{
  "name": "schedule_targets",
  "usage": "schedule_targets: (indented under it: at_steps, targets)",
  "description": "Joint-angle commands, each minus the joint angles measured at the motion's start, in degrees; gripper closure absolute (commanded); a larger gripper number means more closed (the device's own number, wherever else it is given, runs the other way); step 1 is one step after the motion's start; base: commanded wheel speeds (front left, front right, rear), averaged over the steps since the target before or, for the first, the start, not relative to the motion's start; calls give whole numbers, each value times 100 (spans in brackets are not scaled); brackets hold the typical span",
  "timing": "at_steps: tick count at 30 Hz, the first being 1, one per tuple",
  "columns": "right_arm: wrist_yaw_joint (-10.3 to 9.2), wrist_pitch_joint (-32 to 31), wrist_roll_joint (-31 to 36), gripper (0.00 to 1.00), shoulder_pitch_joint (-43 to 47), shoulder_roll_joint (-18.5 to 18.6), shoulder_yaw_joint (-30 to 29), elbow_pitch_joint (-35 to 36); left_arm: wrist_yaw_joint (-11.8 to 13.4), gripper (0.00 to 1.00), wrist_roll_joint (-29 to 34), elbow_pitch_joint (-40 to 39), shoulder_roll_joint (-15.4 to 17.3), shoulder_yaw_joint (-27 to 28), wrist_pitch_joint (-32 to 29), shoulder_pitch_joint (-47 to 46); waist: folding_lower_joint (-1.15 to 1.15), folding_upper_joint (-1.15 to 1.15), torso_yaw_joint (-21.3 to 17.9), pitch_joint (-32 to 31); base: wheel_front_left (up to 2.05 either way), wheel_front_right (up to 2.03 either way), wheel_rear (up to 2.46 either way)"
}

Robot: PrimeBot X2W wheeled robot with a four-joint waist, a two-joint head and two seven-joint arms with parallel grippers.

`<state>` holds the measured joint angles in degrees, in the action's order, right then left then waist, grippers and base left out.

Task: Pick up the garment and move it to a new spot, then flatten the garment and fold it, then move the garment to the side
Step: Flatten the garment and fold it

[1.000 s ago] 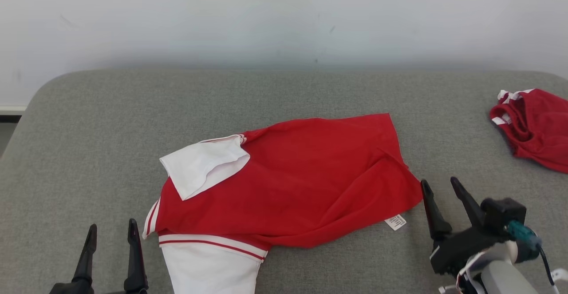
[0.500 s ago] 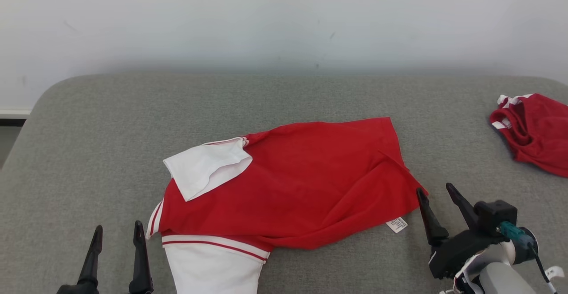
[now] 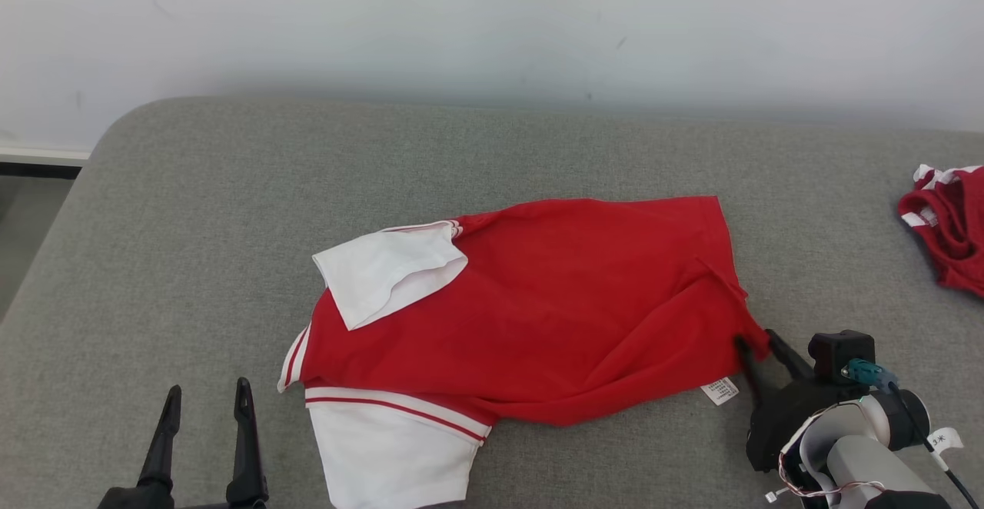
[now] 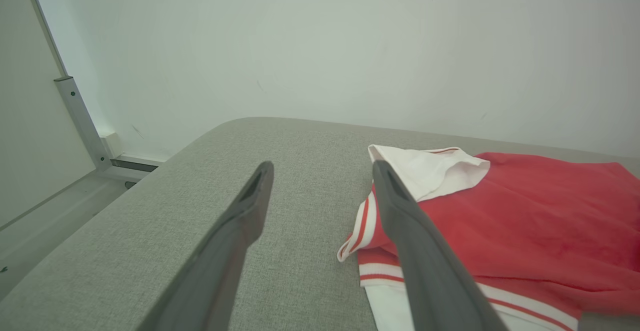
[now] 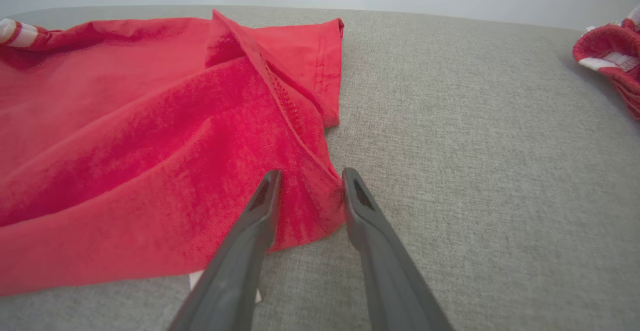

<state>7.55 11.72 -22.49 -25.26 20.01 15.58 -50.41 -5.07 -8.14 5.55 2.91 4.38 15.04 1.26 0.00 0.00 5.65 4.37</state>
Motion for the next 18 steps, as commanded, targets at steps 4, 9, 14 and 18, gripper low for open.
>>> schedule_targets:
  at_steps: [4,9,14,18]
  targets:
    - [-16,194,-185,100,-143,-70,174,-194,33,0,-9,19,-4,22,17,-26,0,0,-47,10,0,0,0]
    - [-16,313,-491,100,99,-95,326,143,36,0,4,41,-4,67,17,73,0,0,-226,-111,0,0,0]
    - [-16,339,-808,100,588,-51,408,892,40,0,-16,31,-4,91,17,112,0,0,-418,-205,0,0,0]
    - [-16,255,-1078,100,1164,11,354,1591,37,0,-32,2,-3,76,17,177,0,0,-533,-235,0,0,0]
